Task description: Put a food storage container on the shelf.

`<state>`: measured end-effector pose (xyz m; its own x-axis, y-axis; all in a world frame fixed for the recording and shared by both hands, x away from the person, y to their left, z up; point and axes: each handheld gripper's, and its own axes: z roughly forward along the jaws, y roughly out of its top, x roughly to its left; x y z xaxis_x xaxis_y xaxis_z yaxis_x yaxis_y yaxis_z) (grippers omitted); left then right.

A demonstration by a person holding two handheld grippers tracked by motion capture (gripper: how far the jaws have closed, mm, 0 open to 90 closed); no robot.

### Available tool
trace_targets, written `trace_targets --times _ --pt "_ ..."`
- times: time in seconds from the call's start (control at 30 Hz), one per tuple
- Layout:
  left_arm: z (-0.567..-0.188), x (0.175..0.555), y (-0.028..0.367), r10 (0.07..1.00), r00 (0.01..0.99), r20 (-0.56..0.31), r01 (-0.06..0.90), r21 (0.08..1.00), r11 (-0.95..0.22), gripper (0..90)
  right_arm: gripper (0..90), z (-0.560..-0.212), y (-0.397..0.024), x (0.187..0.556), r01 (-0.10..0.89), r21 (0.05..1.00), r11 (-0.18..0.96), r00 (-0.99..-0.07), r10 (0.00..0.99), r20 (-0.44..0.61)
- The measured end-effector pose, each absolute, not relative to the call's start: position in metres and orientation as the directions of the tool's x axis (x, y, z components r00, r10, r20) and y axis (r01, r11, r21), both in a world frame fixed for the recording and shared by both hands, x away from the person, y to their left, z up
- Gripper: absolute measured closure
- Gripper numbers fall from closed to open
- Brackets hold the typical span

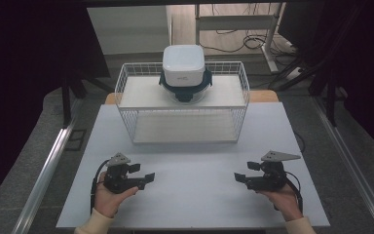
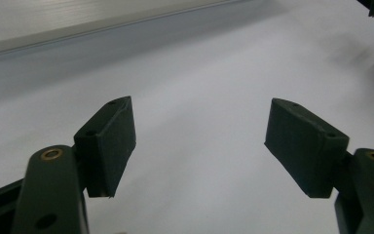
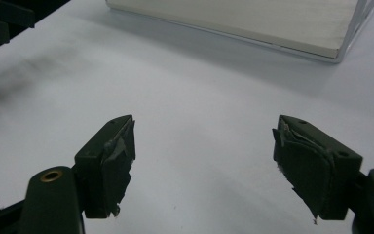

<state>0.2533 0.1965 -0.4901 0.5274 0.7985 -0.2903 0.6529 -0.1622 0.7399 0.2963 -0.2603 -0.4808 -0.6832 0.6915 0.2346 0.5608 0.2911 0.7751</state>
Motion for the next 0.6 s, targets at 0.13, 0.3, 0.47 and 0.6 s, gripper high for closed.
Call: trace_targets --times 0.13,0.3,0.47,0.6 --pt "-0.488 0.252 0.197 0.799 0.53 -0.284 0.641 0.751 -0.158 25.7 22.9 -0.481 -0.26 0.295 0.56 0.775 0.292 -0.682 0.694 0.231" --pt "-0.488 0.253 0.198 0.799 0.532 -0.28 0.639 0.753 -0.161 25.6 22.9 -0.483 -0.255 0.295 0.547 0.771 0.327 -0.689 0.699 0.193" --pt "-0.488 0.254 0.201 0.803 0.525 -0.282 0.639 0.754 -0.152 25.6 22.3 -0.478 -0.257 0.293 0.535 0.783 0.318 -0.686 0.704 0.183" --pt "-0.488 0.256 0.211 0.817 0.513 -0.263 0.63 0.761 -0.151 26.2 17.5 -0.479 -0.259 0.294 0.523 0.791 0.319 -0.669 0.728 0.148"
